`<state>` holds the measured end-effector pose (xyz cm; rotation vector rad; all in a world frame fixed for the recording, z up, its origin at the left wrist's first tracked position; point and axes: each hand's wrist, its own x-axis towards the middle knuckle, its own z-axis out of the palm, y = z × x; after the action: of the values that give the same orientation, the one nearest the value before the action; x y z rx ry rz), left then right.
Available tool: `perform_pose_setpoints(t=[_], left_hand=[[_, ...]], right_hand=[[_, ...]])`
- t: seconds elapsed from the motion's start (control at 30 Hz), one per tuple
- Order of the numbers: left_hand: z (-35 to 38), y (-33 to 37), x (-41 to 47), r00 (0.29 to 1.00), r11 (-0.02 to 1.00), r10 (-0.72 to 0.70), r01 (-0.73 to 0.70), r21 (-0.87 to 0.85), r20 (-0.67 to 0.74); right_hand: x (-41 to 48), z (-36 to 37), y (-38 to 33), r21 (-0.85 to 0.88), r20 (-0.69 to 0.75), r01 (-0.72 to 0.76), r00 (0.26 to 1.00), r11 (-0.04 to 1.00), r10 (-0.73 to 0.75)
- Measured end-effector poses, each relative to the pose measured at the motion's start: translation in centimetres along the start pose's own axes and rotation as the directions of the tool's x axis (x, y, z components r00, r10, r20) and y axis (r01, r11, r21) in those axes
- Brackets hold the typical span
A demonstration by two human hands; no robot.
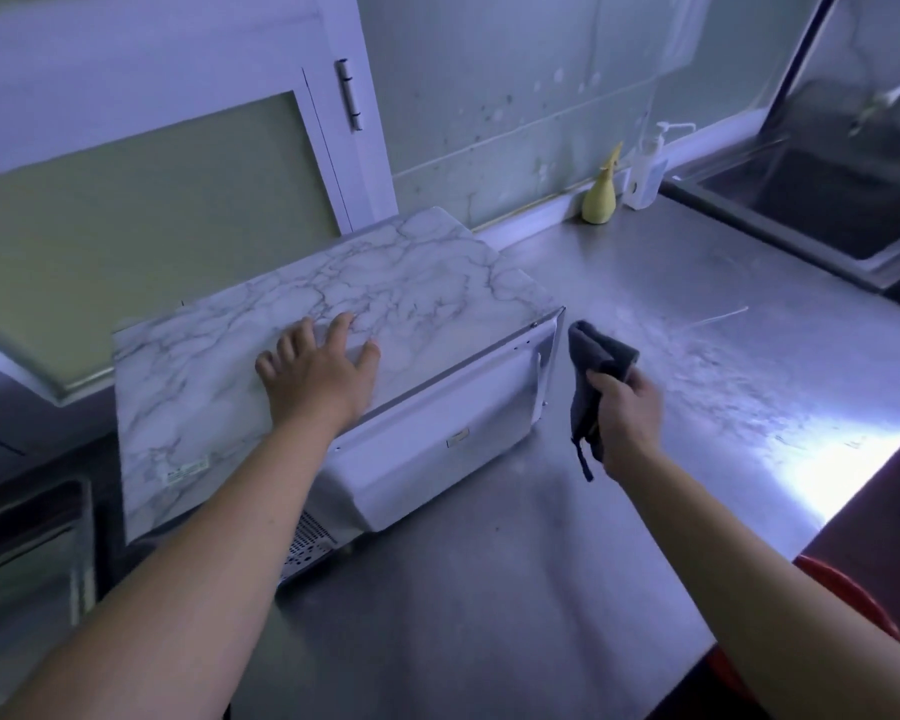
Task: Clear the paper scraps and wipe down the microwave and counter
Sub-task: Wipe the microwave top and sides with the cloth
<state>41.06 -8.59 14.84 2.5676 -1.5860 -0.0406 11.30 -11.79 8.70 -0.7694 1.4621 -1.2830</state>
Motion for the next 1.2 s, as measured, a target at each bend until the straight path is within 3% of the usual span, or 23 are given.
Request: perform_pose_setpoints(t=[0.1, 0.3, 0.53, 0.6, 0.77, 0.83, 1.0, 1.1, 1.2], left_hand=[[-0.2, 0.1, 0.3, 1.000, 1.000, 0.020, -0.020, 0.004, -0.017], [-0.2, 0.6, 0.6, 0.999, 0.999, 0.043, -0.043, -0.014, -0.019], [0.5, -0.2, 0.5, 0.999, 0.998, 0.054, -0.054, -0.033, 0.000], [0.5, -0.1, 0.3, 0.998, 0.997, 0.061, -0.061, -0.038, 0.003], [0.3, -0.2, 0.3, 0.998, 0.997, 0.062, -0.062, -0.051, 0.004], [0.2, -0.2, 0.5, 0.998, 0.997, 0.059, -0.059, -0.058, -0.006], [0.6, -0.2, 0.2, 0.998, 0.998, 0.058, -0.059, -0.036, -0.009], [0.4, -0.2, 0.6, 0.999, 0.998, 0.045, -0.046, -0.042, -0.022], [0.4, -0.4, 0.3, 0.999, 0.999, 0.044, -0.045, -0.026, -0.021]], right_hand=[[0.0, 2.4, -3.6, -0.009, 0.028, 0.148, 0.989, 0.989, -0.148], [-3.8, 6.9, -1.8, 0.059, -0.077, 0.187, 0.980, 0.981, -0.182], [-10.2, 8.3, 4.9, -0.231, 0.192, 0.457, 0.887, 0.859, -0.421], [-11.2, 8.4, 6.4, -0.198, 0.180, 0.493, 0.868, 0.847, -0.463], [-11.6, 9.9, 7.1, 0.041, -0.013, 0.430, 0.903, 0.902, -0.430], [-11.6, 10.5, 7.5, 0.138, -0.090, 0.371, 0.928, 0.918, -0.361], [-11.3, 11.0, 9.7, 0.460, -0.240, 0.105, 0.971, 0.882, 0.009], [-10.5, 11.0, 11.0, 0.541, -0.225, -0.111, 0.936, 0.833, 0.271], [-9.3, 10.1, 12.3, 0.553, -0.220, -0.236, 0.884, 0.799, 0.413]])
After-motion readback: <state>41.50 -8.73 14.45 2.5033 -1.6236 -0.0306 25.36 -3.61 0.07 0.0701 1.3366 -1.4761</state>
